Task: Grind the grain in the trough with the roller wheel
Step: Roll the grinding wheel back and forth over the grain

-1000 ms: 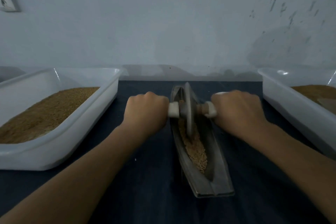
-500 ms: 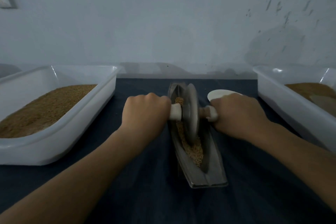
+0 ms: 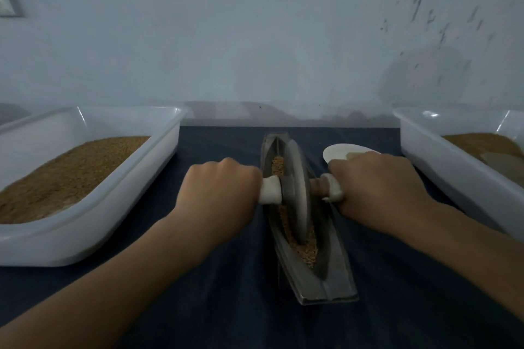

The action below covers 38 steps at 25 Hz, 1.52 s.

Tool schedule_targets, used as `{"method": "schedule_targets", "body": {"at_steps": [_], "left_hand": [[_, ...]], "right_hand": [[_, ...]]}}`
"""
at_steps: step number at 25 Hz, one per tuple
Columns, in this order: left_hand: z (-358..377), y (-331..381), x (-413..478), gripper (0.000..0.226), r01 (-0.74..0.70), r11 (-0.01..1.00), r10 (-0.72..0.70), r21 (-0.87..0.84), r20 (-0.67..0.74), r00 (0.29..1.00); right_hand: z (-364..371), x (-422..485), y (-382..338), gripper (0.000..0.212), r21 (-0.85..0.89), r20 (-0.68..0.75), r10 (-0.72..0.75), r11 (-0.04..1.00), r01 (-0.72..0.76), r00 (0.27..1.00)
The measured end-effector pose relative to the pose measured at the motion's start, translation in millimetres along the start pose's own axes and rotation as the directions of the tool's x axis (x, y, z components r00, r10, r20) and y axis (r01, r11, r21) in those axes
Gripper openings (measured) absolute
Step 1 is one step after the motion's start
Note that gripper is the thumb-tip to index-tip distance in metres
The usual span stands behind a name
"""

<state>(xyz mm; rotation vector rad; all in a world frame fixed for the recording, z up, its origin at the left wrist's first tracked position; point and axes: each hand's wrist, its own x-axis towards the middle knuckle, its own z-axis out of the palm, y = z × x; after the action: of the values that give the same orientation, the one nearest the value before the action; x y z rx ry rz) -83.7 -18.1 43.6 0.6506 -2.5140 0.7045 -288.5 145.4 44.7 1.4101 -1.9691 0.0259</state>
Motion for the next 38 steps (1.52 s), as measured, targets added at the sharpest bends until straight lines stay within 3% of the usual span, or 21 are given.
{"method": "schedule_targets", "body": {"at_steps": [1, 5, 7, 10, 13, 15, 18, 20, 23, 25, 29, 31, 35, 38], "left_hand": [[2, 1, 5, 0.050, 0.016, 1.000, -0.016, 0.017, 0.015, 1.000], [20, -3, 51, 0.005, 0.136, 0.989, -0.125, -0.061, 0.152, 0.980], [20, -7, 64, 0.013, 0.180, 0.978, -0.150, -0.109, 0.237, 0.960], [10, -2, 36, 0.006, 0.137, 0.985, -0.118, -0.101, 0.174, 0.978], [-11, 7, -5, 0.049, -0.006, 0.998, 0.008, -0.055, 0.030, 1.000], [-15, 6, -4, 0.060, 0.014, 0.999, -0.013, -0.033, 0.015, 1.000], [7, 10, 15, 0.026, 0.135, 0.991, -0.133, -0.012, 0.087, 0.987], [12, 7, 49, 0.001, 0.159, 0.987, -0.158, 0.004, 0.125, 0.980], [2, 6, 68, 0.011, 0.101, 0.994, -0.107, 0.052, 0.126, 0.986], [-5, 8, 45, 0.003, 0.065, 0.997, -0.069, 0.036, 0.106, 0.992], [-18, 6, -10, 0.052, 0.011, 0.999, -0.011, -0.031, -0.008, 1.000], [-14, 8, -1, 0.048, 0.044, 0.999, -0.044, -0.010, 0.009, 0.999], [10, 5, 53, 0.003, 0.136, 0.991, -0.135, -0.003, 0.118, 0.984], [6, 2, 59, 0.009, 0.141, 0.989, -0.130, -0.047, 0.188, 0.974]], "right_hand": [[3, 0, 0, 0.055, -0.009, 0.024, 0.008, 1.000, -0.008, 1.000], [16, 50, -4, 0.027, 0.089, 0.125, 0.138, 0.985, -0.149, 0.983], [15, 69, -5, 0.022, 0.086, 0.161, 0.124, 0.987, -0.139, 0.979], [7, 45, -1, 0.032, 0.075, 0.181, 0.087, 0.992, -0.102, 0.980], [1, -7, 2, 0.032, 0.027, 0.020, -0.023, 0.999, 0.022, 1.000], [-2, -10, 5, 0.028, 0.011, -0.086, -0.053, 0.998, 0.054, 0.995], [11, 25, 1, 0.039, 0.044, 0.081, 0.028, 0.999, -0.032, 0.996], [24, 52, -2, 0.031, 0.132, 0.211, 0.136, 0.977, -0.166, 0.968], [29, 53, -2, 0.023, 0.200, 0.273, 0.197, 0.946, -0.256, 0.942], [25, 30, 0, 0.038, 0.168, 0.177, 0.150, 0.969, -0.180, 0.973], [3, -11, 5, 0.048, 0.025, -0.170, -0.069, 0.997, 0.074, 0.983], [5, -7, 4, 0.048, 0.025, -0.108, -0.045, 0.999, 0.048, 0.993], [24, 50, -3, 0.028, 0.125, 0.182, 0.150, 0.977, -0.174, 0.972], [22, 59, -2, 0.025, 0.142, 0.210, 0.136, 0.975, -0.168, 0.968]]}}
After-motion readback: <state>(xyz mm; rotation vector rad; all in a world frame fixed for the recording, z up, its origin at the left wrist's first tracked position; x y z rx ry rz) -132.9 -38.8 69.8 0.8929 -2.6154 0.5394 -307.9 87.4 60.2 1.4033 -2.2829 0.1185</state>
